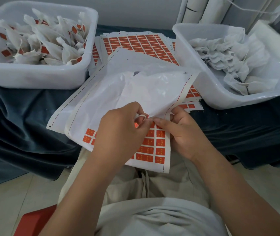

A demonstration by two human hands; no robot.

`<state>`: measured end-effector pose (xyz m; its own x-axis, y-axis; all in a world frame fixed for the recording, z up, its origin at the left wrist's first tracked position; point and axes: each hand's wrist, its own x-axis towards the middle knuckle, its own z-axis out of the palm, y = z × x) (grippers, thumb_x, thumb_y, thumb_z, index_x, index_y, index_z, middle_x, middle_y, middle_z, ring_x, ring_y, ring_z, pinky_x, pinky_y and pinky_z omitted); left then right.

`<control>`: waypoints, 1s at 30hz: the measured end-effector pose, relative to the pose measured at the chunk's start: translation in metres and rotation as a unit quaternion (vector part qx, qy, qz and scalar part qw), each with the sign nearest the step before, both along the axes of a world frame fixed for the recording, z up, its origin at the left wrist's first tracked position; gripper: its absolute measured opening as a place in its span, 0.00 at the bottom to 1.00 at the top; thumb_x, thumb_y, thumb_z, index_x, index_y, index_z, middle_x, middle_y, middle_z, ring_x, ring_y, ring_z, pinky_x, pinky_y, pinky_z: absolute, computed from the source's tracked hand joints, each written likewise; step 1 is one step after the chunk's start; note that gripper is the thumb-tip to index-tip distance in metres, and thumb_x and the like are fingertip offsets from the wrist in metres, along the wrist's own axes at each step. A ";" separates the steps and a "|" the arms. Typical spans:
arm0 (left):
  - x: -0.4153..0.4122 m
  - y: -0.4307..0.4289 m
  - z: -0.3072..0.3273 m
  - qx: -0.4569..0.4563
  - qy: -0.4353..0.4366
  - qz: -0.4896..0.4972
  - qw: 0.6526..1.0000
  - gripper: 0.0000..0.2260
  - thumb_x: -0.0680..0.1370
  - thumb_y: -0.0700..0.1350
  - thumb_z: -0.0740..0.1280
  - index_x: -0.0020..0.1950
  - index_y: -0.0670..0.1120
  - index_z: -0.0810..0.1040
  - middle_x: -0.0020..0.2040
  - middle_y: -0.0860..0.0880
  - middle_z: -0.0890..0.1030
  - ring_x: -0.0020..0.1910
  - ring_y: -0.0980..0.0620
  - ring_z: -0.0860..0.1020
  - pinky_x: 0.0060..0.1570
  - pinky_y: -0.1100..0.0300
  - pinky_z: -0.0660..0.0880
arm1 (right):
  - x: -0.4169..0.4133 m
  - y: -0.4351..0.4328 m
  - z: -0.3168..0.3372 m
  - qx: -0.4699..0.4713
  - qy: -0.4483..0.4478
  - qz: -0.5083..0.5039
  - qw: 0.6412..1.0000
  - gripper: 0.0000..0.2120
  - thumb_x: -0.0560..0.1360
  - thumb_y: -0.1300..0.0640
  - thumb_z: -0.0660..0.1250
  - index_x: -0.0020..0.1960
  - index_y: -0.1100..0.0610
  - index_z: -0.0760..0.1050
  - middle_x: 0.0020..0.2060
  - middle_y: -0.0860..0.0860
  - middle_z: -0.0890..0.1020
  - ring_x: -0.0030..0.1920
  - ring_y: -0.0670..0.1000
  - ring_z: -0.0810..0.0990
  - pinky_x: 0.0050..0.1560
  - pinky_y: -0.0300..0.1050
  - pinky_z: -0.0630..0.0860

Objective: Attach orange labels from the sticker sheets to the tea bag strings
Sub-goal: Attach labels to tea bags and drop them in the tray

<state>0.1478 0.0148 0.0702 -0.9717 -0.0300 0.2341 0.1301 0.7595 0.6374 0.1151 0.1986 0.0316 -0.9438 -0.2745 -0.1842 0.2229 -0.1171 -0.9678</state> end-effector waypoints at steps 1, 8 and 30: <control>0.001 0.002 0.000 -0.014 0.010 -0.004 1.000 0.11 0.81 0.56 0.71 0.42 0.57 0.72 0.36 0.62 0.77 0.30 0.63 0.75 0.35 0.71 0.66 | 0.000 -0.001 -0.001 0.003 0.004 -0.004 1.000 0.17 0.76 0.54 0.75 0.64 0.48 0.78 0.56 0.54 0.88 0.56 0.59 0.88 0.58 0.58 0.84; 0.001 0.001 -0.005 -0.048 0.103 -0.037 0.993 0.14 0.81 0.45 0.72 0.40 0.53 0.70 0.32 0.58 0.72 0.26 0.65 0.66 0.32 0.69 0.62 | 0.004 -0.004 0.005 0.074 0.045 -0.016 0.996 0.08 0.76 0.47 0.76 0.54 0.43 0.84 0.52 0.51 0.89 0.52 0.55 0.89 0.53 0.50 0.86; -0.014 -0.016 -0.015 0.278 0.065 0.161 0.945 0.21 0.81 0.52 0.70 0.32 0.53 0.64 0.32 0.49 0.73 0.28 0.56 0.70 0.29 0.66 0.70 | -0.012 0.016 0.007 0.260 0.072 -0.161 0.949 0.35 0.74 0.46 0.79 0.75 0.40 0.64 0.60 0.40 0.81 0.56 0.44 0.84 0.55 0.50 0.84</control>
<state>0.1337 -0.0009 0.0553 -0.8551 -0.4735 0.2114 0.0537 0.3247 0.9443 0.1027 0.2146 0.0389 -0.9889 0.1259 -0.0786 0.1180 0.3456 -0.9309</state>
